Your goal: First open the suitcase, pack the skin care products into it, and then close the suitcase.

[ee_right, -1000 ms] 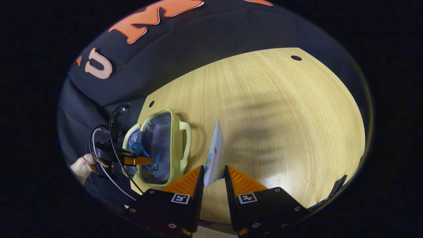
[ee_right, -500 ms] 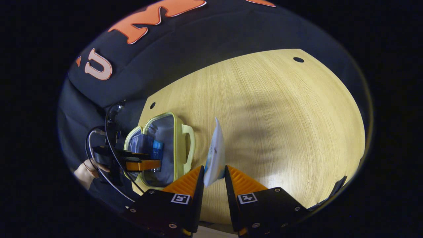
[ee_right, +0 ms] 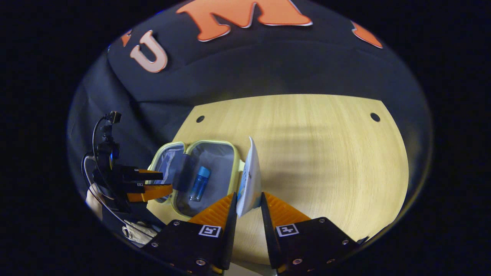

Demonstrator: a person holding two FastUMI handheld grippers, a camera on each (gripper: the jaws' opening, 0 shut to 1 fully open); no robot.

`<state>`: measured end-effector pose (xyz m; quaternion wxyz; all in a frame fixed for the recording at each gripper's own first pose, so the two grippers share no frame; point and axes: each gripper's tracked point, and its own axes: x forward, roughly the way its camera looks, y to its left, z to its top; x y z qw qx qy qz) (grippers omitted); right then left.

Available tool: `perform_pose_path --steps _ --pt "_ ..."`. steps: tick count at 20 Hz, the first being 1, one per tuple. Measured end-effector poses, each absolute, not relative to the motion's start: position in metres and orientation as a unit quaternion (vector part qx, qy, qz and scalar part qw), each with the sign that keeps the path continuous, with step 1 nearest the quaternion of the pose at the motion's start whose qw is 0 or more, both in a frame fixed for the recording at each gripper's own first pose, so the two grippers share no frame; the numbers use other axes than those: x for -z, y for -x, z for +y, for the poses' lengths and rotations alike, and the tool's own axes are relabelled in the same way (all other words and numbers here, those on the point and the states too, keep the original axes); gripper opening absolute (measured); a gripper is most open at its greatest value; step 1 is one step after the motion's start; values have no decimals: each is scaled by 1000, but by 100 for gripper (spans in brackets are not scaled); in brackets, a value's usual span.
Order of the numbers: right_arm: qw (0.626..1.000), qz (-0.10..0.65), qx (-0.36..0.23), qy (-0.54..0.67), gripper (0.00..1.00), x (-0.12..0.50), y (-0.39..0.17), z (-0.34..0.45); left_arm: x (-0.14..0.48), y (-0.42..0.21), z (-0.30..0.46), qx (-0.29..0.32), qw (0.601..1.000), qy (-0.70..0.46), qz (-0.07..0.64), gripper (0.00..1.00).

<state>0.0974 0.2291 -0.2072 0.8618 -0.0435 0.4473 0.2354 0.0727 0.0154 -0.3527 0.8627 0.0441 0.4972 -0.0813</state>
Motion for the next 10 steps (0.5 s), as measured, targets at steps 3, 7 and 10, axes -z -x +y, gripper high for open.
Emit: perform_pose_path --steps 3,7,10 --pt "846 448 -277 81 39 193 -94 275 334 -47 54 52 873 -3 484 98" --pt "805 505 -303 80 38 222 -72 330 317 -8 127 5 880 19 474 98" --pt "764 560 -300 113 38 272 -54 344 321 13 163 -20 881 7 472 98"
